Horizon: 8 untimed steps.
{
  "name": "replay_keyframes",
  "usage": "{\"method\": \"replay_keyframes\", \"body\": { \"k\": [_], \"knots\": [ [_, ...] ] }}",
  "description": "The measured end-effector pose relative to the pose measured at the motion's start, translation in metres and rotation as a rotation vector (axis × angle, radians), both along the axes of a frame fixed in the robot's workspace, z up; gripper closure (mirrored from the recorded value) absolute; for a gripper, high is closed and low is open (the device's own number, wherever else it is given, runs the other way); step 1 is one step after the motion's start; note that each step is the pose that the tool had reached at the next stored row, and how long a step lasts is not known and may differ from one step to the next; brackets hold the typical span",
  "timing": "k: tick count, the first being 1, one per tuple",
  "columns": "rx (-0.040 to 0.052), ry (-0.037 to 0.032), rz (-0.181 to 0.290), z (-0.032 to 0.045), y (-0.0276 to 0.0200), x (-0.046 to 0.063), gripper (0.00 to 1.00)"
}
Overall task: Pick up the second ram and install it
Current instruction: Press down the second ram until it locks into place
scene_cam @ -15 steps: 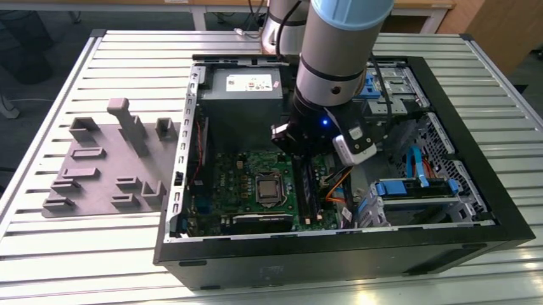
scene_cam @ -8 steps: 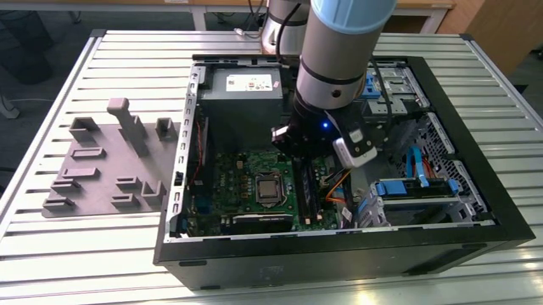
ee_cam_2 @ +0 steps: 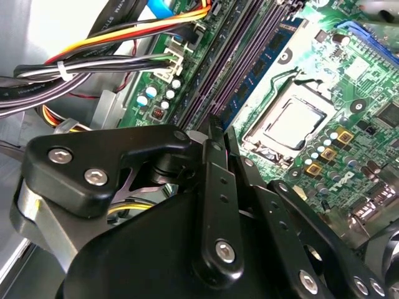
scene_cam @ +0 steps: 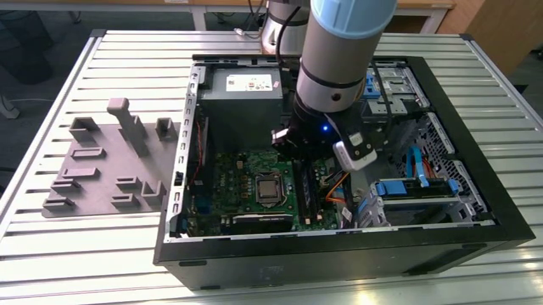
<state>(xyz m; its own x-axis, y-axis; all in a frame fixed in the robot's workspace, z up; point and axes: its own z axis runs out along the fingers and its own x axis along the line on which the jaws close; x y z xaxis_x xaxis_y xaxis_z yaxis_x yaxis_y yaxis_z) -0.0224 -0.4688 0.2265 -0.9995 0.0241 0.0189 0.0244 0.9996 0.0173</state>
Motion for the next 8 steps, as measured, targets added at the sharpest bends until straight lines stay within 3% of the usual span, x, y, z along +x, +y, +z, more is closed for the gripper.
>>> {"method": "replay_keyframes", "body": {
  "k": [8],
  "knots": [
    [-0.0001,0.0000,0.000,-0.0012,-0.0002,0.0000,0.86]
  ]
}}
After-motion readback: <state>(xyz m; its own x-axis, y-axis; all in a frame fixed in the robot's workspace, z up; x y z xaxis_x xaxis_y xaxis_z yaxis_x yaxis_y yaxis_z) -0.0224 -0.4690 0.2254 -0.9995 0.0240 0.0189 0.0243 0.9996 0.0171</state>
